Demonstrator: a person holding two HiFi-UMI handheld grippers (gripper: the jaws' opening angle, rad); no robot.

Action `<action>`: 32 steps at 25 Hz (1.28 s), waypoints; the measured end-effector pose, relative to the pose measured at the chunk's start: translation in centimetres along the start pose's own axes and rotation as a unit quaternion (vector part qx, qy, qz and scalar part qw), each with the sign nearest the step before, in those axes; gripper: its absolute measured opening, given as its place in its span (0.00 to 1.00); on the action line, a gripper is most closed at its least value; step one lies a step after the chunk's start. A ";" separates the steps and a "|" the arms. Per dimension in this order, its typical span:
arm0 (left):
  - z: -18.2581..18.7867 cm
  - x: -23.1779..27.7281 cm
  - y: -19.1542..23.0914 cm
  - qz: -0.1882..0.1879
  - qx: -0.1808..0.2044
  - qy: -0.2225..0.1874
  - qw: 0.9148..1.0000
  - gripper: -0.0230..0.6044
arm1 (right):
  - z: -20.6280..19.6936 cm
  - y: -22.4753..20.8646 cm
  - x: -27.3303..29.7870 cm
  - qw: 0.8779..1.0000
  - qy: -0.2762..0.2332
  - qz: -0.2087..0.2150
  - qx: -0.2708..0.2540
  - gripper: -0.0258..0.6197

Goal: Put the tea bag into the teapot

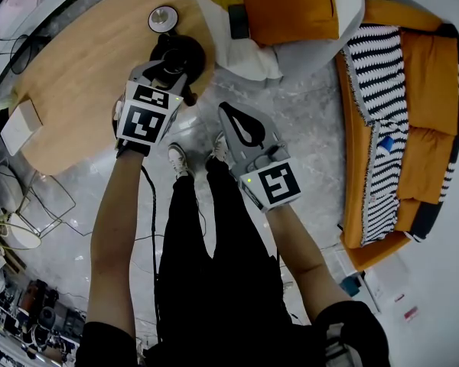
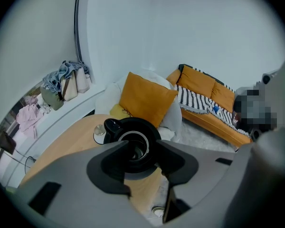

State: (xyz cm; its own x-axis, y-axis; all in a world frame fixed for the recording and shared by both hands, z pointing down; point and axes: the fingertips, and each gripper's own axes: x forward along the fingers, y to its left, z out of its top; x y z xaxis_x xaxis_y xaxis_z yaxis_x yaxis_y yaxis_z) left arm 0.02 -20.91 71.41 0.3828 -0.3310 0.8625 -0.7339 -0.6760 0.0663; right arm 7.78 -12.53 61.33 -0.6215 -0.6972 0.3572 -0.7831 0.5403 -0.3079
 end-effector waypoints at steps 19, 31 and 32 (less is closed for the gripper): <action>0.3 -3.0 1.0 0.014 -0.009 -0.029 0.999 0.14 | 3.7 2.9 0.0 0.999 -0.042 0.005 -0.021 0.05; 2.1 -11.7 -0.2 0.029 -0.036 -0.121 0.992 0.05 | 8.6 5.8 -3.5 0.999 -0.007 -0.015 -0.045 0.05; 2.4 -12.9 -0.2 0.033 -0.043 -0.134 0.990 0.05 | 8.9 6.1 -4.0 0.999 -0.005 -0.017 -0.050 0.05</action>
State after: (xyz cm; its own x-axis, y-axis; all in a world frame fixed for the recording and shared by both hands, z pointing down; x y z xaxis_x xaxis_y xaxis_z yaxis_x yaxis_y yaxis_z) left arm -3.47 -18.10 59.11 0.4584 -0.5436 0.7032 -0.8029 -0.5925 0.0654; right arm 5.70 -10.66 50.14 -0.5942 -0.7210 0.3565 -0.8026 0.5599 -0.2056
